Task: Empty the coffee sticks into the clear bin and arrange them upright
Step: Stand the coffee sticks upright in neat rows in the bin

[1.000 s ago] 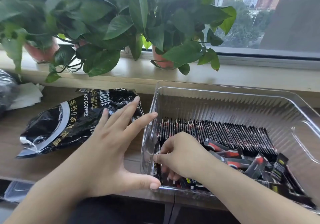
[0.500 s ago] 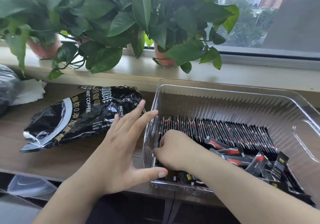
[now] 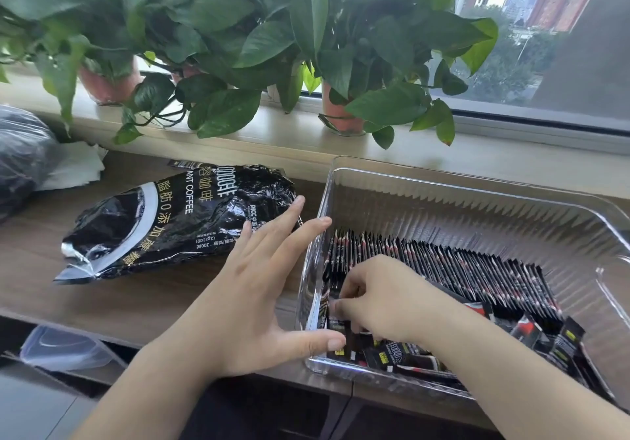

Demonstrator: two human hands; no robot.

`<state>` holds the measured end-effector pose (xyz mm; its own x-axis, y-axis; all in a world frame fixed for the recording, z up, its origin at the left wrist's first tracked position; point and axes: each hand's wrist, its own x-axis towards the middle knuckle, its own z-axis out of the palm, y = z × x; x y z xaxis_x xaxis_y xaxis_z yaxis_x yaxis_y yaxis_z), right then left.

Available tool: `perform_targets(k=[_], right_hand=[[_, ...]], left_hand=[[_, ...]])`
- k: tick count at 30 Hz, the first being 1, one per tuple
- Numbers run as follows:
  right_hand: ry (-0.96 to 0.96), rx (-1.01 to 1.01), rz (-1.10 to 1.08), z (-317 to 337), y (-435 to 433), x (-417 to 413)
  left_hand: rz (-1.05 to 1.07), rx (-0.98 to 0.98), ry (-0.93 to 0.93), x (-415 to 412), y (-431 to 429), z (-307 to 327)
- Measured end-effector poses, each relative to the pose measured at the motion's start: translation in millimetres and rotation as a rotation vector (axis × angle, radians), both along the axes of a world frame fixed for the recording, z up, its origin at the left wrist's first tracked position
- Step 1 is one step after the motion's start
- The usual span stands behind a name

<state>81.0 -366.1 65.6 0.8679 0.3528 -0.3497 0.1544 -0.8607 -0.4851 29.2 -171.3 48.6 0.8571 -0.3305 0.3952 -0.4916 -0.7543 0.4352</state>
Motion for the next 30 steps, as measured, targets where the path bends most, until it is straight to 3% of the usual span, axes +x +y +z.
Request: perform_targets(k=[12, 18, 30], right_hand=[[-0.102, 0.057, 0.001, -17, 5, -19], [-0.207, -0.220, -0.031, -5, -9, -20], [-0.096, -0.252, 0.009, -6, 22, -21]], left_hand=[[0.018, 0.008, -0.022, -1, -1, 0], [0.058, -0.007, -0.010, -5, -7, -1], [0.052, -0.057, 0.002, -7, -9, 1]])
